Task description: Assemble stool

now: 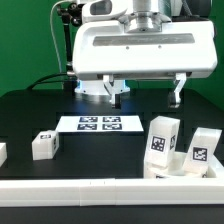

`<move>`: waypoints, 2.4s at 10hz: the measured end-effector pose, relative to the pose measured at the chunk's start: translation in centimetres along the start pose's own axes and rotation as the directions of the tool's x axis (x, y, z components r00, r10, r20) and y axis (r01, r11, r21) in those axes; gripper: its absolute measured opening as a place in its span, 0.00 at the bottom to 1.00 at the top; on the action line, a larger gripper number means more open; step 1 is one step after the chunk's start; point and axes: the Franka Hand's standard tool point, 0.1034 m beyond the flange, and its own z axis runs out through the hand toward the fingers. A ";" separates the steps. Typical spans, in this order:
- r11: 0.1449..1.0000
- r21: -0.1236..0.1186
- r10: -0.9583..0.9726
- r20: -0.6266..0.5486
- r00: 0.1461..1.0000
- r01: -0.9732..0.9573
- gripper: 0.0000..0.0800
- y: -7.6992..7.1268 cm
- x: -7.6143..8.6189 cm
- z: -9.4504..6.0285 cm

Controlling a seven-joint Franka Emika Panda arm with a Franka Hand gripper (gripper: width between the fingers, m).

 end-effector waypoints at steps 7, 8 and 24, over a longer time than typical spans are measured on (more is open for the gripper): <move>0.995 0.005 0.095 0.363 0.927 -0.104 0.81 -0.5 -0.9 0.2; 0.994 0.005 0.095 0.426 0.900 -0.107 0.81 -0.5 -1.5 0.1; 0.776 -0.265 0.629 0.380 0.678 -0.572 0.81 -1.9 -2.8 1.9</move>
Offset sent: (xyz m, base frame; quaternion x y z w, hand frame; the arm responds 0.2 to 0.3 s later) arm 0.0019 -0.0014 -0.0074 -0.0109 -0.1871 0.1193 0.9750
